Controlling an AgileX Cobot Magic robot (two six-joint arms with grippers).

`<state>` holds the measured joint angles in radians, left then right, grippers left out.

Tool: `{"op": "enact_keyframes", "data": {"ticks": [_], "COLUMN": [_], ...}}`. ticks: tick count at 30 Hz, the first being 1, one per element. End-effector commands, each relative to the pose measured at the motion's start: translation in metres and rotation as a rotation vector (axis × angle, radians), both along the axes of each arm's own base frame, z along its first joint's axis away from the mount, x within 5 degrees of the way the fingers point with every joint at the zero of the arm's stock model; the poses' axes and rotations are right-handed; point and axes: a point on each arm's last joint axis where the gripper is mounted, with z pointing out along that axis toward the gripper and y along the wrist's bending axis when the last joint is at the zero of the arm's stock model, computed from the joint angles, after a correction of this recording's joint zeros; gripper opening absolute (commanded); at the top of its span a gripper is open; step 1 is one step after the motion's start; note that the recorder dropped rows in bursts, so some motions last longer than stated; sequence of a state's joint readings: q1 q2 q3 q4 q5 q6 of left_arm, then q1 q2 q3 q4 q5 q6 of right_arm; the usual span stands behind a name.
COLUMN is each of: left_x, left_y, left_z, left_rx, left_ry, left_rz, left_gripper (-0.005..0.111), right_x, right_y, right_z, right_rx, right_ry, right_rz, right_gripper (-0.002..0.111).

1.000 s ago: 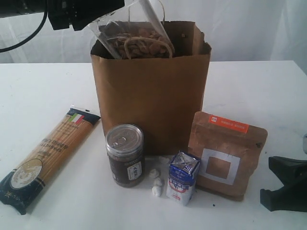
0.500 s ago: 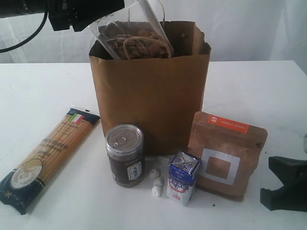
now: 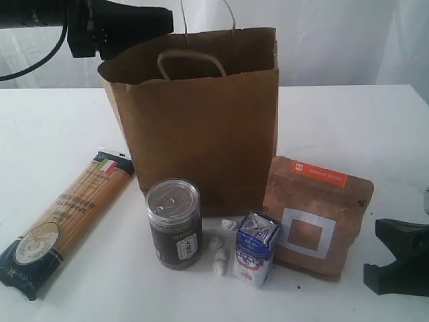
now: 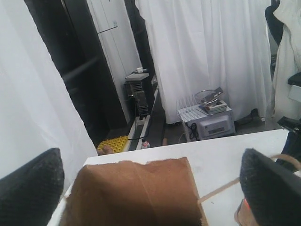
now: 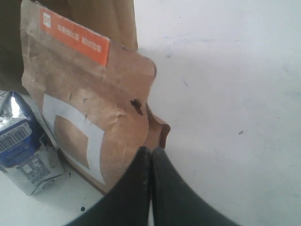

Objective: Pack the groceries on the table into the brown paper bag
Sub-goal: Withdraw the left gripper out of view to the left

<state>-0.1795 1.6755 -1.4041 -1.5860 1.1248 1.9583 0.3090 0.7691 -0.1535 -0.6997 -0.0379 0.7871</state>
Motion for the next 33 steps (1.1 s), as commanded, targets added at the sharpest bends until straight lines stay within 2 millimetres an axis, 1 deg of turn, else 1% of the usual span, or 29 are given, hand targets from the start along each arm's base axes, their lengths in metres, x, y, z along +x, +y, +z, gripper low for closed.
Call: {"op": "enact_keyframes", "data": {"ticks": [1,10,14,16,19,21,23,25,28,30,31,33], "left_x": [-0.003,-0.003,-0.007,-0.009,-0.014,-0.018,-0.024,-0.028,-0.037,-0.042,-0.043,-0.044], "left_y": [-0.001,-0.001,-0.001,0.004,0.015,0.025,0.036,0.046,0.059,0.062,0.063,0.068], "left_z": [0.005,0.005,0.011,0.020,0.043,0.059,0.074,0.083,0.096,0.106,0.110,0.121], "left_rx": [-0.006,-0.010,-0.047,-0.085,-0.108,-0.112,-0.112,-0.117,-0.117,-0.135,-0.149,-0.182], "left_ry": [-0.095,-0.094,-0.097,-0.114,-0.184,-0.242,-0.250,-0.213,-0.259,-0.212,-0.158,-0.097], "left_rz": [-0.008,-0.005,-0.029,-0.020,0.004,0.034,0.059,0.083,0.129,0.186,0.230,0.353], "left_gripper": [0.105,0.105,0.105,0.105,0.105,0.105,0.105,0.105,0.105,0.105,0.105,0.105], "right_x": [-0.001,-0.001,0.000,0.000,0.000,0.000,0.000,0.000,0.000,0.000,0.000,0.000], "right_y": [0.000,0.001,0.003,0.004,0.008,0.010,0.011,0.011,0.011,0.011,0.011,0.011], "right_z": [0.000,0.001,0.002,0.004,0.008,0.010,0.011,0.012,0.012,0.012,0.012,0.012], "right_rx": [0.009,0.012,0.027,0.043,0.073,0.091,0.100,0.103,0.103,0.103,0.103,0.103], "right_ry": [-0.009,-0.012,-0.031,-0.049,-0.083,-0.105,-0.115,-0.118,-0.118,-0.118,-0.118,-0.118], "right_rz": [0.005,0.008,0.024,0.040,0.070,0.090,0.099,0.101,0.101,0.101,0.101,0.101], "right_gripper": [0.000,0.000,0.000,0.000,0.000,0.000,0.000,0.000,0.000,0.000,0.000,0.000]}}
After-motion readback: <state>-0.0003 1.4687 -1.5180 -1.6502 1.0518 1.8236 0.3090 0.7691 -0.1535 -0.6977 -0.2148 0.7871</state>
